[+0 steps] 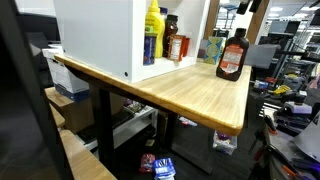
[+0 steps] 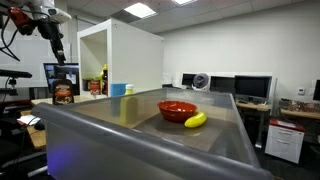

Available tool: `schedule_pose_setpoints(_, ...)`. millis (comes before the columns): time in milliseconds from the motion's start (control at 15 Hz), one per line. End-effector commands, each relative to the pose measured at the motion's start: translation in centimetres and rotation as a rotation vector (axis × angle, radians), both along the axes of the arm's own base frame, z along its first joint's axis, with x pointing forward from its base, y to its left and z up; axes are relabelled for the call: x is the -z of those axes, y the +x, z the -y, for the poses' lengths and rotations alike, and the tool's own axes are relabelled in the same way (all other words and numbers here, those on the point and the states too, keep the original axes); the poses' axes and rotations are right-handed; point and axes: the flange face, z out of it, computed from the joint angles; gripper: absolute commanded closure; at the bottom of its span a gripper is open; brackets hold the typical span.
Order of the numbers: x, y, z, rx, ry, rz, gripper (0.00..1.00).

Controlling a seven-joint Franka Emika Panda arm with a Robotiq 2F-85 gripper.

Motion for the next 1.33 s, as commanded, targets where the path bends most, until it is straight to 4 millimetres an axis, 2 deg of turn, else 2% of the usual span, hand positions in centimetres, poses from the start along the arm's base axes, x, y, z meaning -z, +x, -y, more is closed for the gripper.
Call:
schedule_pose_setpoints(0, 0.2, 1.3, -0.1, 0.034, 0.048, -0.028, 0.0)
schedule_pose_setpoints(600, 2.9, 3.4, 0.9, 0.054, 0.111, -0.096, 0.0)
schedule_pose_setpoints(1200, 5.1, 4.2, 0.8, 0.075, 0.177, -0.182, 0.0)
schedule_pose_setpoints(1267, 5.3, 4.2, 0.7, 0.077, 0.182, -0.186, 0.05)
